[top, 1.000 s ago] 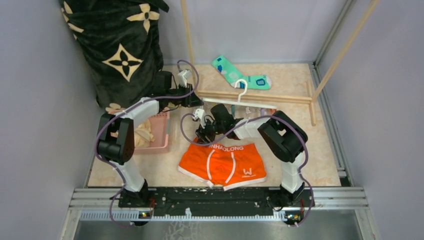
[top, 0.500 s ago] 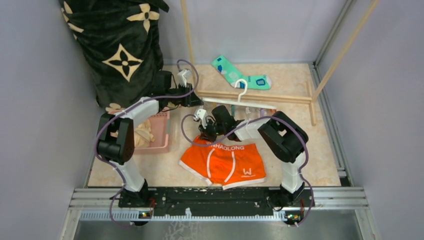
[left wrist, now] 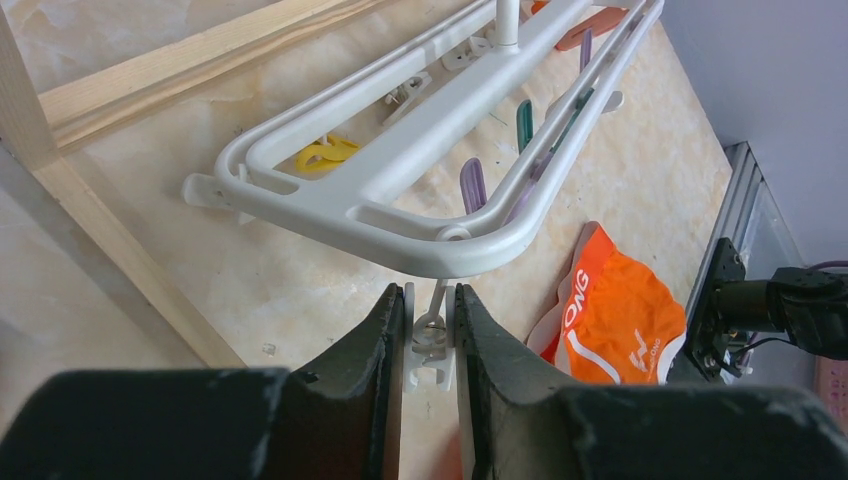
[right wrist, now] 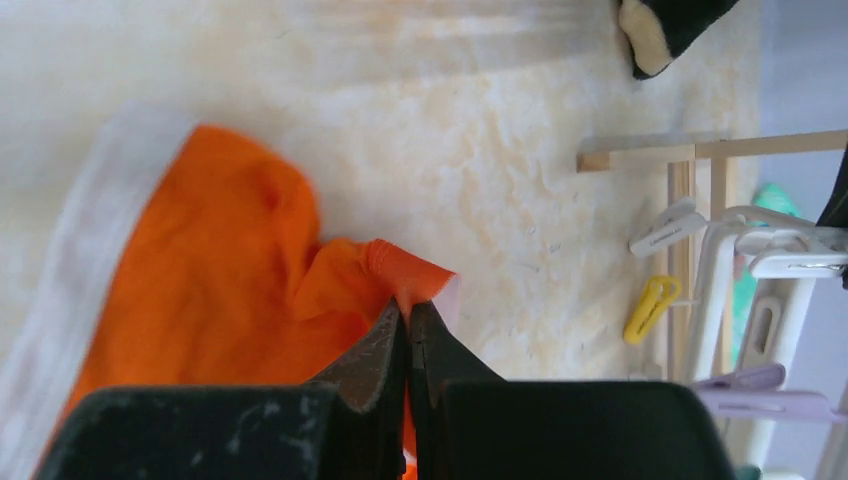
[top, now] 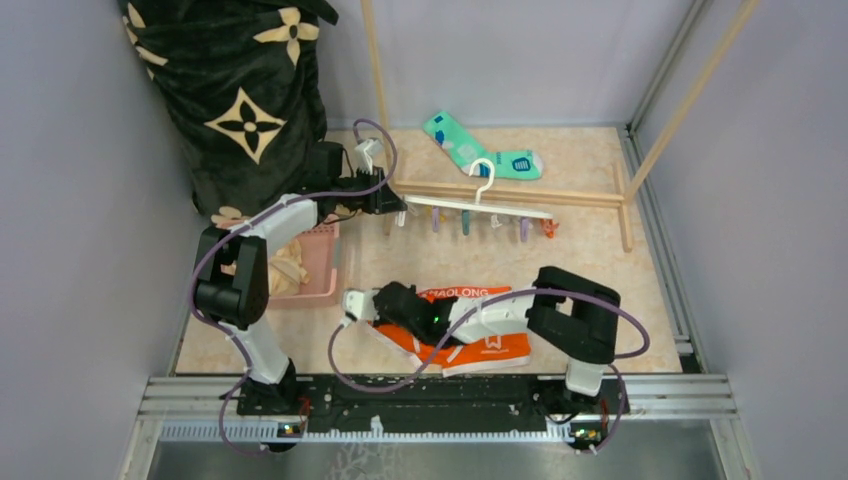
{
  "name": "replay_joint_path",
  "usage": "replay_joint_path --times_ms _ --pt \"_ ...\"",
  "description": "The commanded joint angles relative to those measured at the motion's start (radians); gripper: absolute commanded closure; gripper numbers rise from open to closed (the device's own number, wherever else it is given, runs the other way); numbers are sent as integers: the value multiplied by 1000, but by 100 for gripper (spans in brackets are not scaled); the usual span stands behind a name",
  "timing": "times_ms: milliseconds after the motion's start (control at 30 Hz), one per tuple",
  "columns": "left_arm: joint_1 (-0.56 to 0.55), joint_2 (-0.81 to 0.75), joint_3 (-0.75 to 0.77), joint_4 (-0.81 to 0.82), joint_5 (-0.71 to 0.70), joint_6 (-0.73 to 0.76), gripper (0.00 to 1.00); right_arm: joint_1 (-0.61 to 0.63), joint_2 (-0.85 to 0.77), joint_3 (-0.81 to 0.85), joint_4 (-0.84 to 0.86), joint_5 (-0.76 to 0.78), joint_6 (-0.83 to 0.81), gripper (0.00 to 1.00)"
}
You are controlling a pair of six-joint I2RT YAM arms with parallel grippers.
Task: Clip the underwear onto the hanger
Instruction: Adjust the underwear at the center of the board.
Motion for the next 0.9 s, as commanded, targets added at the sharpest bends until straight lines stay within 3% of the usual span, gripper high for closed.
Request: replay_joint_path --times_ms 0,100,267,433,633,867 --pt "9 -11 39 15 26 -8 100 138 49 -41 23 370 -100 96" --pt "9 -11 38 15 26 -9 100 219 41 -30 -54 366 -12 79" --pt "10 -4 40 16 32 -16 100 294 -92 -13 -169 195 165 69" --pt "9 -5 39 14 30 -15 100 284 -306 -72 -184 6 266 64" --pt "11 -10 41 9 24 -12 100 -13 -542 -132 -190 -397 379 57" --pt "11 -14 42 6 23 -9 100 -260 -437 -68 -284 -672 240 49"
